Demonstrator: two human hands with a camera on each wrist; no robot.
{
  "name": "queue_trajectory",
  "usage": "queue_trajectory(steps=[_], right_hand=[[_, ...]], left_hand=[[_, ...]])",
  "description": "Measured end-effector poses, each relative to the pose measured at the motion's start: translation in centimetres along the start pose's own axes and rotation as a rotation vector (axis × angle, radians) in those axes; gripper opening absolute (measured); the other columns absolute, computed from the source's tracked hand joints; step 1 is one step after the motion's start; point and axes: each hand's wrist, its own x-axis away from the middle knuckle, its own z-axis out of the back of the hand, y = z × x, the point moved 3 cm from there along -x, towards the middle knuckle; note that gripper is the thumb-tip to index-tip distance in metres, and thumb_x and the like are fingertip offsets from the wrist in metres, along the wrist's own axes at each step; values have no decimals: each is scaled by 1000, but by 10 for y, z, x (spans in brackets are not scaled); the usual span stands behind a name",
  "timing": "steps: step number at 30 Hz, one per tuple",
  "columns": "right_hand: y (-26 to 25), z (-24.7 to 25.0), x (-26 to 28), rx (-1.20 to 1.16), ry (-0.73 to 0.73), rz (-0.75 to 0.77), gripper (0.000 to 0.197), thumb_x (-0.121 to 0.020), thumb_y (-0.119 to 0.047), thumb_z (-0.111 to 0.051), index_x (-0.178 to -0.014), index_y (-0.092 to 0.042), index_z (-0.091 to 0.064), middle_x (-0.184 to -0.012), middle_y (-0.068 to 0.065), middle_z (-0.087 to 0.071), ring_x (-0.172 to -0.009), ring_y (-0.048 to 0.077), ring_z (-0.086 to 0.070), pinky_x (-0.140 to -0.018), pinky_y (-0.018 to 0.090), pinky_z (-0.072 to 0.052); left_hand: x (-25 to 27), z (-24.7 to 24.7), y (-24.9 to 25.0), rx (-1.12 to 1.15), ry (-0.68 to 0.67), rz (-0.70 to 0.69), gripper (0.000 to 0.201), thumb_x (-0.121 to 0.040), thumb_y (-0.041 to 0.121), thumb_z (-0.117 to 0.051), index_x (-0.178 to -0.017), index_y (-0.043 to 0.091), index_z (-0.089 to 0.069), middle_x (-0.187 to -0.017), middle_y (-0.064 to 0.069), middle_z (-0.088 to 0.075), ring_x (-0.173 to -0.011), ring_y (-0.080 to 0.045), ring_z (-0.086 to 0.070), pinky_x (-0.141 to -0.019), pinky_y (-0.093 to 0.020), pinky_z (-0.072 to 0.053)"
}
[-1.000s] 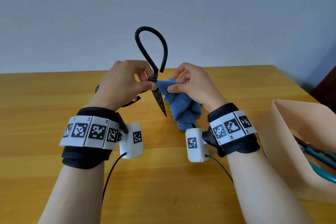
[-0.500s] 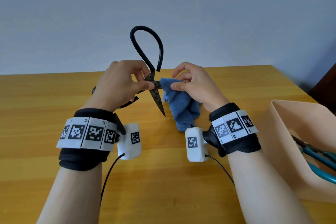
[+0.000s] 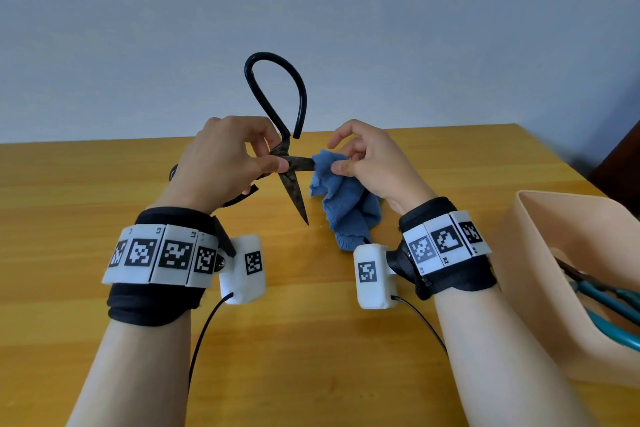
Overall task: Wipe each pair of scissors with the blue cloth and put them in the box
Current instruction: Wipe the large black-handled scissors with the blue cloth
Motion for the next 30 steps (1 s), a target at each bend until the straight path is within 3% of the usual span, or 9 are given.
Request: queue_trajectory(steps=[4,10,17,19,21,24,30], right_hand=[[2,-2,-1,47,-8,3,23,-87,-1,-67,-103,-16,-62,-83,2,-66,-56,-4,-48,-60,17,-41],[4,-1,-3,-62,37,7,29,-75,-16,-85,-87,-17,-58,-67,-5,-56,-58,0,-50,-59,10,-39],[2,-2,-1,-10,10,14,20,-87,0,-67,-101,-13,-64,-79,3,-66,-55,-3,-46,-60,14,-43],[2,-3,-2,-1,18,13,16,-86,-5,-71,-95,-14,-62,-79,5,-62,-57,-2,-48,-62,18,-42],[4,-1,-3,-36,47,7,20,-82,-12,-78,-89,-15,-60,-76,9,-59,-65,6,-53,-64,19,-44],[5,3,-3,-84,97,-5,26,-76,-17,-84,-88,-12,-61,-66,1,-53,-61,7,-51,-60,14,-43],[7,5,-3,-118,132,-24,19,-85,-7,-74,-101,-13,-66,-76,6,-59,-67,10,-53,-65,21,-44]], left_hand=[[1,1,-1,-4,-3,9,18,-82,36,-80,-84,33,-62,-74,19,-69,-44,-17,-64,-76,-50,-55],[2,4,3,37,2,-14,18,-81,32,-81,-83,30,-64,-71,14,-70,-44,-20,-64,-74,-48,-56],[2,7,-6,25,7,5,18,-81,31,-82,-84,31,-64,-72,14,-70,-44,-19,-64,-76,-47,-56],[2,8,-6,26,10,2,17,-81,31,-81,-85,29,-64,-71,14,-70,-44,-19,-64,-75,-44,-56],[2,11,-6,44,19,-1,17,-81,30,-82,-86,27,-66,-72,11,-71,-44,-19,-64,-69,-38,-55],[2,14,-5,69,30,-15,17,-80,28,-82,-87,24,-67,-71,10,-71,-44,-20,-64,-64,-31,-52],[1,13,-9,64,52,-11,19,-81,30,-82,-90,23,-66,-72,7,-71,-44,-19,-64,-71,-39,-57]])
